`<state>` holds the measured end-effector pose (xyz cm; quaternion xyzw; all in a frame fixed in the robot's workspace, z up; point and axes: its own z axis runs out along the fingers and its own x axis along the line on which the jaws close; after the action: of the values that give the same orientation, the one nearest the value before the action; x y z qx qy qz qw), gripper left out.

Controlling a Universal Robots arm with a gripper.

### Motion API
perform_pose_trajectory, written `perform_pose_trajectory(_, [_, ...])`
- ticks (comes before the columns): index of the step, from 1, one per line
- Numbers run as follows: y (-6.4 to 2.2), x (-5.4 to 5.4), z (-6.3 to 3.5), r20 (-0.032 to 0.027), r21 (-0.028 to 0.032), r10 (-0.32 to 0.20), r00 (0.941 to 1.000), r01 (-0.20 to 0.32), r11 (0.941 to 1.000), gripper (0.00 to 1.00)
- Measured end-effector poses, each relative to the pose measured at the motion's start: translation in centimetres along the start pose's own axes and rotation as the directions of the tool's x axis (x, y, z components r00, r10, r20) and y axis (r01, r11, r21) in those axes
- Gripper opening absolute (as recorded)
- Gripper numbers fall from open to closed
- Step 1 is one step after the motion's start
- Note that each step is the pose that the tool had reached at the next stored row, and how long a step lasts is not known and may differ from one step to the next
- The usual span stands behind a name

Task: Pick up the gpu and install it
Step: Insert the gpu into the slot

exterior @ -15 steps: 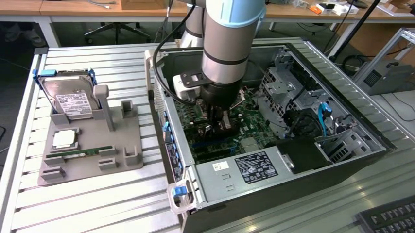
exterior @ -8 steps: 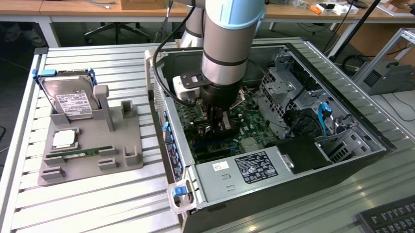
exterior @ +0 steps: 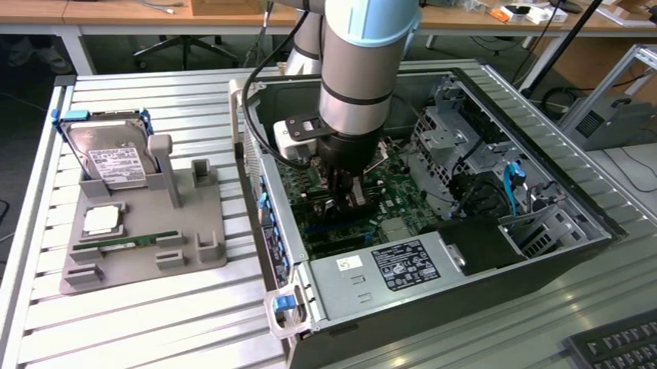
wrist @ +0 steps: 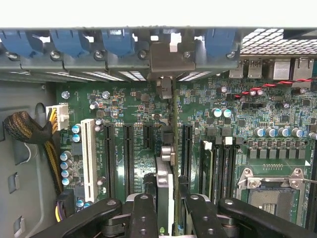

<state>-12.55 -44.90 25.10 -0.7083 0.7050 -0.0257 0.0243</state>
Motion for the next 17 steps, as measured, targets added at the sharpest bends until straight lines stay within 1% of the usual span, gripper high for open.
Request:
perform_pose_trajectory(1, [0.00,0.0,0.06,0.0018,0.0006,0.000,1.0000,0.000,1.0000,0.27])
perform_pose_trajectory(2, [0.01,0.0,0.06,0.0011,0.0007,0.000,1.0000,0.000,1.0000,0.28])
perform_pose_trajectory(4, [0.00,0.0,0.00,-0.0003,0.0000,0.000,1.0000,0.000,1.0000,0.40])
perform_pose_trajectory(8, [0.00,0.0,-0.02,-0.0002,0.0001,0.000,1.0000,0.000,1.0000,0.40])
perform_pose_trajectory(11, [0.00,0.0,-0.28,-0.0005,0.0006,0.000,1.0000,0.000,1.0000,0.40])
perform_pose_trajectory(17, [-0.01,0.0,-1.57,-0.0018,0.0037,0.000,1.0000,0.000,1.0000,0.40])
